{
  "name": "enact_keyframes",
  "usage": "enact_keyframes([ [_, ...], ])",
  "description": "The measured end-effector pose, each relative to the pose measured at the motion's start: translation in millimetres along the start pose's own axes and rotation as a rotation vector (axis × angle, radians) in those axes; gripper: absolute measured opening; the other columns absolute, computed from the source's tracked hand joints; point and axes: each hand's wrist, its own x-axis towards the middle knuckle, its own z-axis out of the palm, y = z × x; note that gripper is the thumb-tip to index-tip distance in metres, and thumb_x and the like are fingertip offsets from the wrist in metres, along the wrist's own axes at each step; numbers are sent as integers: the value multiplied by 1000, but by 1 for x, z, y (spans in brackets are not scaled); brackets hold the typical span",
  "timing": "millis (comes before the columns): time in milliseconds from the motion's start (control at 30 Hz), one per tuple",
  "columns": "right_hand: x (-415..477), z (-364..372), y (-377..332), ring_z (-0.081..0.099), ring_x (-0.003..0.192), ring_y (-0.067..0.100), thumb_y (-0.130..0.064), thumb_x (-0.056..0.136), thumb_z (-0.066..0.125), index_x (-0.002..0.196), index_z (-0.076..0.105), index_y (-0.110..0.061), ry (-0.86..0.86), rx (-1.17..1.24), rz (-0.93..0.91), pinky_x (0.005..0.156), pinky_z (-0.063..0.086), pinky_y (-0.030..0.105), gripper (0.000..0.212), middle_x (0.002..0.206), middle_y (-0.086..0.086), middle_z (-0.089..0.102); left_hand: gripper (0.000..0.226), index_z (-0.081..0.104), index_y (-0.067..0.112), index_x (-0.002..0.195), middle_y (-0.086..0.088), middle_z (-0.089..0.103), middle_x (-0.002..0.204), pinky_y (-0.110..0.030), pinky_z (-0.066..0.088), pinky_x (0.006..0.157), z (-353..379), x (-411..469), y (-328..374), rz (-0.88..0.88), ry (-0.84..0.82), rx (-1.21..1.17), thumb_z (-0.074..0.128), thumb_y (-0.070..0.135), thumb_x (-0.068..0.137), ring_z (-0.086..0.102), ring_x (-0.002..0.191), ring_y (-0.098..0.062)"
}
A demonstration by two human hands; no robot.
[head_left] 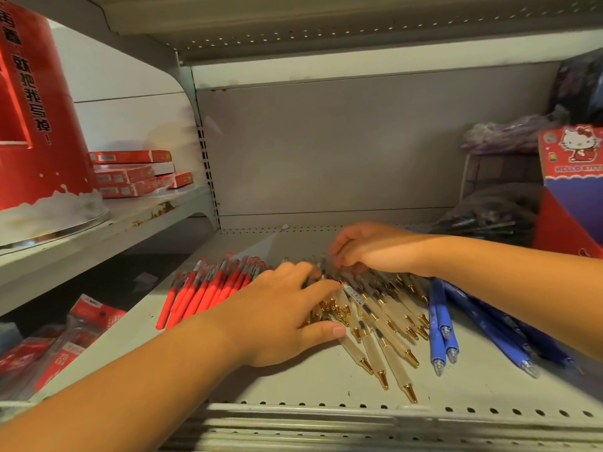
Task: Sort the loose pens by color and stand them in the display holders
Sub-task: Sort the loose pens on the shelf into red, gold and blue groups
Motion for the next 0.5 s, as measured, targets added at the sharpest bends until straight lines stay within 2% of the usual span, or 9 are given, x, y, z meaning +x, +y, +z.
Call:
enact_keyframes([
  [67, -13, -10, 0, 62, 97, 14, -31, 90, 64, 109, 57, -32, -3, -239, 36, 91, 52, 35, 21, 118, -3, 62, 67, 24, 46, 145, 5, 32, 142, -35, 34, 102, -3, 2, 2, -17, 4, -6, 21, 80, 86, 33, 126, -16],
  [133, -27, -16, -1, 53, 104, 9, -60, 84, 59, 132, 48, -29, -140, -460, 118, 91, 46, 31, 58, 124, -12, 52, 68, 28, 45, 144, 5, 31, 147, -38, 34, 106, -7, 8, 4, -12, 9, -8, 22, 80, 86, 33, 131, -20],
  [167, -33, -17, -1, 51, 110, 12, -72, 78, 57, 140, 42, -27, -207, -517, 174, 93, 44, 32, 78, 129, -10, 50, 69, 30, 43, 145, 5, 33, 148, -39, 35, 107, -10, 11, 6, -8, 6, -8, 23, 79, 87, 34, 132, -20],
  [233, -43, -16, -2, 45, 128, 22, -83, 66, 60, 149, 29, -22, -291, -572, 251, 105, 41, 38, 107, 148, -1, 41, 74, 33, 40, 145, 8, 43, 142, -40, 38, 105, -14, 17, 9, -8, -15, -14, 22, 81, 85, 39, 128, -17],
  [267, -47, -13, -3, 41, 134, 24, -84, 64, 61, 151, 26, -20, -313, -595, 266, 110, 38, 41, 114, 153, 2, 37, 76, 34, 39, 145, 8, 47, 139, -40, 39, 103, -15, 20, 10, -11, -33, -18, 22, 82, 84, 42, 126, -17],
  [367, -51, -5, -9, 46, 132, 26, -79, 69, 63, 146, 35, -10, -314, -599, 257, 111, 39, 41, 107, 148, 8, 44, 72, 37, 36, 142, 7, 52, 131, -41, 43, 101, -13, 25, 12, -21, -63, -13, 30, 81, 85, 46, 120, -16],
  [500, -50, 1, -10, 49, 125, 23, -67, 74, 69, 146, 34, -19, -278, -505, 266, 106, 43, 38, 94, 143, 1, 46, 61, 48, 31, 131, 8, 54, 123, -36, 44, 96, -8, 25, 8, -10, -10, -5, 39, 74, 88, 48, 113, -15],
])
